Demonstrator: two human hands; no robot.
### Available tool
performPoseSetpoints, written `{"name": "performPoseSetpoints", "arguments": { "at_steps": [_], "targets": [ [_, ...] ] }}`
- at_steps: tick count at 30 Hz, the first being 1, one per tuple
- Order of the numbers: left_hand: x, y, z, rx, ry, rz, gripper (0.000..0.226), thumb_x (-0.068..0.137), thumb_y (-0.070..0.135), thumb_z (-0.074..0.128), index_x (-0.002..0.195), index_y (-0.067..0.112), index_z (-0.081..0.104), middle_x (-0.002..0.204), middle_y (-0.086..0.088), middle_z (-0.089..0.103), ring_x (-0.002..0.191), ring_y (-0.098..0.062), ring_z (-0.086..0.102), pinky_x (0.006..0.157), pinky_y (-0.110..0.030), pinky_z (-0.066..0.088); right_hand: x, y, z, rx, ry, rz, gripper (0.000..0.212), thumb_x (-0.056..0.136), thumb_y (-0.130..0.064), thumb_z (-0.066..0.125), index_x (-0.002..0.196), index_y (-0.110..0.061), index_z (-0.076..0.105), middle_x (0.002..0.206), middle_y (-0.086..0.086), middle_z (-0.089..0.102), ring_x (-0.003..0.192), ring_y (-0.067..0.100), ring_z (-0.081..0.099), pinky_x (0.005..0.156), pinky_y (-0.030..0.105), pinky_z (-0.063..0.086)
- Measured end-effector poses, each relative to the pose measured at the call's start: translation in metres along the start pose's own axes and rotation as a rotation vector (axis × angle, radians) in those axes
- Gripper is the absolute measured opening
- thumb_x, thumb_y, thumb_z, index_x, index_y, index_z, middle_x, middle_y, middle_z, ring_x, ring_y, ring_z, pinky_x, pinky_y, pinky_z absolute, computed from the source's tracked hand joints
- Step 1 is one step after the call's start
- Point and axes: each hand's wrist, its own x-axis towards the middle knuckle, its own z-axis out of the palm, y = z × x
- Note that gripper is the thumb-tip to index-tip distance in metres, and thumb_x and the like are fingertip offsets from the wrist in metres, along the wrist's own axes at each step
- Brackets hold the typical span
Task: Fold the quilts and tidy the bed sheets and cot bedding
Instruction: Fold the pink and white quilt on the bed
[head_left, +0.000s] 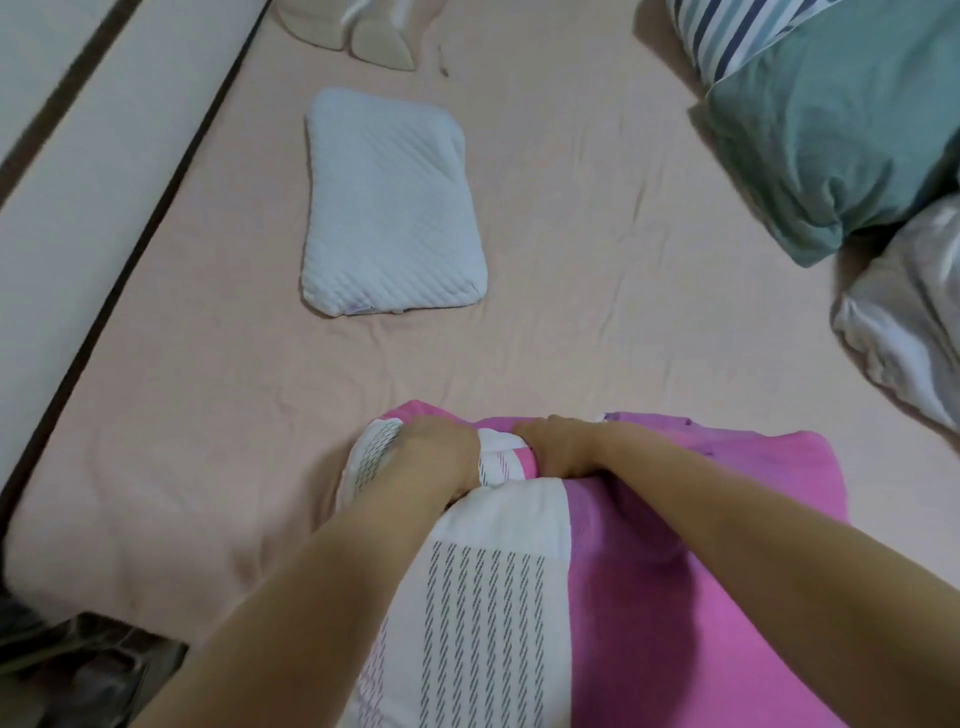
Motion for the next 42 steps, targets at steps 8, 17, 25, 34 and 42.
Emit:
{"name": "performPoseSetpoints", "arguments": {
  "at_steps": [8,17,25,34,42],
  "targets": [
    [-0.075,0.019,0.033,0.082,0.115,0.122,0.042,0.094,0.043,0.049,0.131,0.024,0.051,0.128,0.0,0.06,0.118,-0.022,0.056,0.098,-0.036,0.044,-0.068,-0.03,0.037,-0.293,0.165,-0.061,0.052,0.091,-0.034,0.058,0.131,-0.007,0.04,0.126,0.019,0.053,0.116,0.033,0.051,0.094,0.036,0.037],
    [-0.143,0.007,0.079,0.106,0.301,0.166,0.058,0.077,0.056,0.06,0.125,0.026,0.047,0.115,0.004,0.061,0.106,-0.021,0.06,0.078,-0.035,0.042,-0.124,-0.09,0.099,-0.325,0.533,-0.046,0.023,0.084,-0.041,0.058,0.098,-0.023,0.06,0.097,0.002,0.069,0.091,0.025,0.063,0.064,0.03,0.034],
    [-0.088,0.038,0.076,0.191,0.319,0.178,0.034,0.079,0.054,0.058,0.094,0.024,0.053,0.102,0.001,0.065,0.095,-0.021,0.062,0.067,-0.03,0.035,-0.102,-0.035,0.116,-0.129,0.499,0.059,0.015,0.084,-0.04,0.059,0.091,-0.027,0.057,0.098,-0.002,0.069,0.092,0.022,0.064,0.067,0.029,0.038],
    [0.049,0.031,0.054,0.225,0.17,0.111,0.039,0.09,0.023,0.052,0.127,0.012,0.056,0.152,-0.006,0.026,0.143,-0.026,0.014,0.097,-0.04,0.036,0.013,0.051,0.076,-0.119,0.179,0.078,0.052,0.093,-0.042,0.052,0.138,-0.015,0.047,0.152,0.01,0.032,0.148,0.028,0.004,0.117,0.039,0.012],
    [0.141,0.008,0.059,0.198,-0.202,0.104,0.055,0.094,0.021,0.041,0.148,0.013,0.034,0.16,-0.007,0.016,0.149,-0.026,-0.001,0.119,-0.044,0.001,0.086,0.082,0.051,-0.005,-0.174,0.016,0.057,0.093,-0.041,0.055,0.145,-0.028,0.036,0.148,0.011,0.037,0.133,0.03,0.039,0.11,0.043,0.029]
  ]
}}
